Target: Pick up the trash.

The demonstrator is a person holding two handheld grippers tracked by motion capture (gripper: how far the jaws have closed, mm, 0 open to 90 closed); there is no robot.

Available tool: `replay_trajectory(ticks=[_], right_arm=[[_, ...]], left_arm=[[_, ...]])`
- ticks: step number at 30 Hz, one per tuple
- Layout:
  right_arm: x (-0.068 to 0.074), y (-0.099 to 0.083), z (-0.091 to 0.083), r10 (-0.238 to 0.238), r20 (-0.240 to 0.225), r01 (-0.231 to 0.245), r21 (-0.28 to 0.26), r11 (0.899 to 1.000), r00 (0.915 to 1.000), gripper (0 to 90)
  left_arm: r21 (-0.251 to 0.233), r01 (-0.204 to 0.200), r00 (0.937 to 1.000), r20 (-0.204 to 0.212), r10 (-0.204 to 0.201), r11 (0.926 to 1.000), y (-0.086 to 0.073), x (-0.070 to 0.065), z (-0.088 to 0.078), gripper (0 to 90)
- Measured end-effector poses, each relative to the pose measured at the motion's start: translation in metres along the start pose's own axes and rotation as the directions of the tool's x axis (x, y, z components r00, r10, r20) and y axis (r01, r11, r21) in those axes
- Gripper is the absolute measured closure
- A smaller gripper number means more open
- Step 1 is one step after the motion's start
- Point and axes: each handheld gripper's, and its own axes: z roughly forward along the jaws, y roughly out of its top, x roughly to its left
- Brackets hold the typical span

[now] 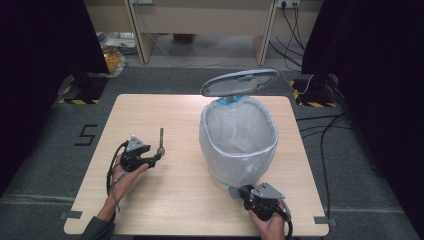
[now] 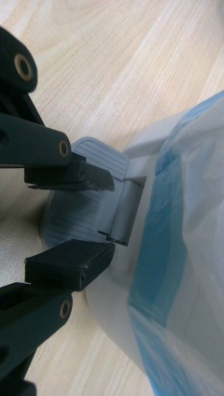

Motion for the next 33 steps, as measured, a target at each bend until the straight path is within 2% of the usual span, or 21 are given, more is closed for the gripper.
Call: replay_trajectory(ticks=[2,3,4,12,22,26,30,33], right_arm=[[0.0,0.0,0.0,0.0,0.001,0.0,-0.003,1.0,1.0,62.9],[0.0,0.0,0.0,0.0,0.001,0.0,-0.003,1.0,1.0,62.9],[0.0,0.0,0.0,0.0,0.0,0.0,-0.001,1.0,1.0,62.9],[-0.001,0.0,0.0,-0.002,-0.004,0.002,-0.003,1.0,1.0,62.8],[-0.001,0.0,0.0,-0.003,-0.006,0.003,-0.006,1.0,1.0,62.6],[-0.001,0.0,0.0,-0.002,-0.007,0.002,-0.006,1.0,1.0,62.5],[-0.001,0.0,0.0,-0.002,-0.008,0.002,-0.004,1.0,1.0,62.4],[-0.001,0.0,0.0,-0.002,-0.008,0.002,-0.006,1.0,1.0,62.4]], left_arm=[[0.003,0.011,0.9999,-0.011,-0.011,0.9999,0.006,0.001,0.012,45.2],[0.003,0.011,0.9999,-0.011,-0.011,0.9999,0.006,0.001,0.012,46.8],[0.005,0.018,0.9993,-0.031,-0.018,0.9998,0.009,0.004,0.019,48.6],[0.033,0.041,0.9969,-0.069,-0.038,0.9986,0.014,0.01,0.036,61.0],[0.072,0.059,0.993,-0.107,-0.051,0.9957,0.015,0.016,0.052,66.9],[0.073,0.073,0.9925,-0.104,-0.065,0.9946,0.013,0.018,0.059,68.8],[0.084,0.053,0.9939,-0.101,-0.044,0.9951,0.017,0.017,0.063,75.8],[0.088,0.053,0.9947,-0.093,-0.044,0.9947,0.018,0.017,0.064,78.9]])
